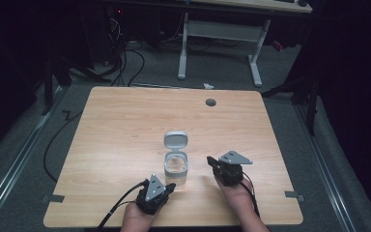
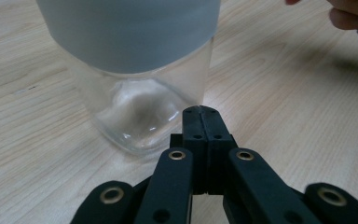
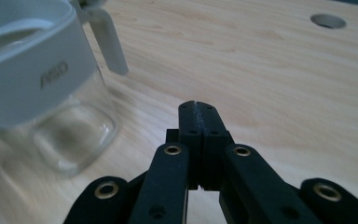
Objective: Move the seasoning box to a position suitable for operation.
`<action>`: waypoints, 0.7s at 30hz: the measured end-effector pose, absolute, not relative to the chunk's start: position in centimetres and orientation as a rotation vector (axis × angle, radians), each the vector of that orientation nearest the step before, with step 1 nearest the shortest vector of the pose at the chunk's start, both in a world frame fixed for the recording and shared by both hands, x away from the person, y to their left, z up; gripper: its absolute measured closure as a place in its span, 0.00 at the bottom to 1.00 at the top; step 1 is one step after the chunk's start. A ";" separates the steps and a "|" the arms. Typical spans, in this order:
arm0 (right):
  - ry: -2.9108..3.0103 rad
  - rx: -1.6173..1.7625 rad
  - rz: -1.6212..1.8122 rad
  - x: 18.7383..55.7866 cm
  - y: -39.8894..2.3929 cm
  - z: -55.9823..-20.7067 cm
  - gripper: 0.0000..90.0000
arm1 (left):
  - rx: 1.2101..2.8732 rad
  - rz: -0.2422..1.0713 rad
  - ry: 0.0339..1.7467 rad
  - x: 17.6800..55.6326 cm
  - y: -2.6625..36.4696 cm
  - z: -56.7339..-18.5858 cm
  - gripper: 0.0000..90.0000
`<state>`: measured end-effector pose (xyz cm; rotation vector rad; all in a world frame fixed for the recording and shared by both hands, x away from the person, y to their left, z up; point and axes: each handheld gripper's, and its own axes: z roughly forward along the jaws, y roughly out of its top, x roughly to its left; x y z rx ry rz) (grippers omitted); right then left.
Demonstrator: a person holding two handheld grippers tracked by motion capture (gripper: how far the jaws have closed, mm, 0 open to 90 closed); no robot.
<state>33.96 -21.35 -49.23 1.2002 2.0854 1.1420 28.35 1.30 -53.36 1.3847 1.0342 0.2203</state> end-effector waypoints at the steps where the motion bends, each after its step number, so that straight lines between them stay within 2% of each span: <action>1: 2.085 1.200 1.142 34.0 -21.4 -49.2 1.00 | 1.385 0.220 1.034 28.4 1.3 -53.4 1.00; 8: 2.089 1.195 1.201 37.3 -18.5 -47.8 1.00 | 1.340 0.215 1.058 28.9 1.6 -53.3 1.00; 21: 2.061 1.155 1.244 39.5 -16.8 -45.9 1.00 | 1.335 0.192 1.069 29.2 1.5 -53.3 1.00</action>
